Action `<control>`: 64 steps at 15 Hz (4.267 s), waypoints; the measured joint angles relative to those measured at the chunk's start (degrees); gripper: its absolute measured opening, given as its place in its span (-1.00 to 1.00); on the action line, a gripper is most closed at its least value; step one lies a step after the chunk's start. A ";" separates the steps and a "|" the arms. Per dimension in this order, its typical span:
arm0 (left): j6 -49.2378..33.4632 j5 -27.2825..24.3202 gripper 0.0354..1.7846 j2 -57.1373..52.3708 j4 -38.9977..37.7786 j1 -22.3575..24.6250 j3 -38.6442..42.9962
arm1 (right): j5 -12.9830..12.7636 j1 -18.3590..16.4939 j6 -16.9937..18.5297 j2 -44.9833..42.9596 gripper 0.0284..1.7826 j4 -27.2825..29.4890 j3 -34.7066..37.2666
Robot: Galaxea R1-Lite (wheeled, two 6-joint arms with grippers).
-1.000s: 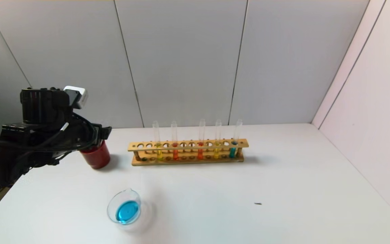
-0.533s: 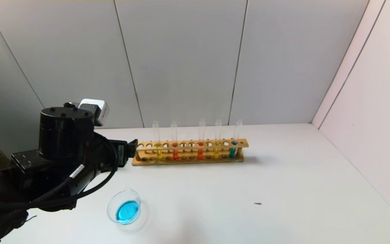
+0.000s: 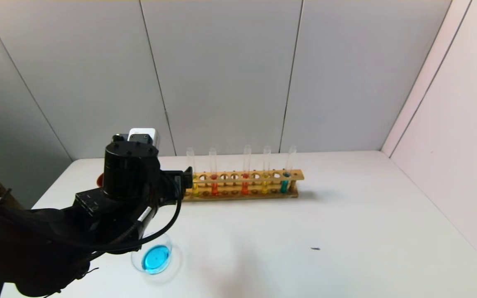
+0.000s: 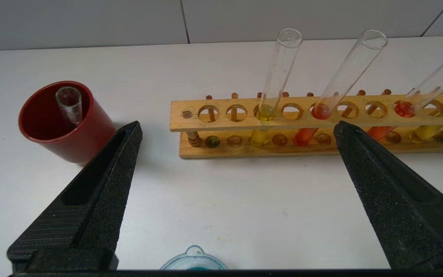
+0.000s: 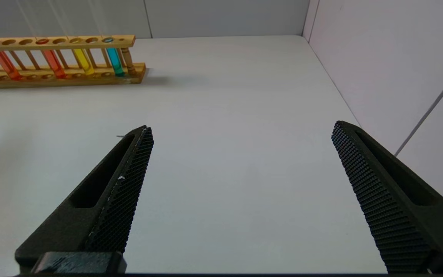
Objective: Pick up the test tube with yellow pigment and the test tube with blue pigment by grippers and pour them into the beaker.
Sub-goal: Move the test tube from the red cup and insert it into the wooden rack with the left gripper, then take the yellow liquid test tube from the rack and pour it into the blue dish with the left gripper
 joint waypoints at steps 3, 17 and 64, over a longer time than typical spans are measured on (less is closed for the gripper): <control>0.26 -0.11 0.96 5.13 -3.06 0.44 -2.54 | -0.02 0.00 0.00 0.00 0.91 0.00 0.00; 4.22 -2.84 0.96 22.42 -1.16 5.67 -22.99 | 0.02 0.00 0.00 0.00 0.91 0.00 0.00; 6.90 -3.50 -0.65 13.46 17.42 6.12 -37.46 | 0.02 0.00 0.00 0.00 0.91 0.00 0.00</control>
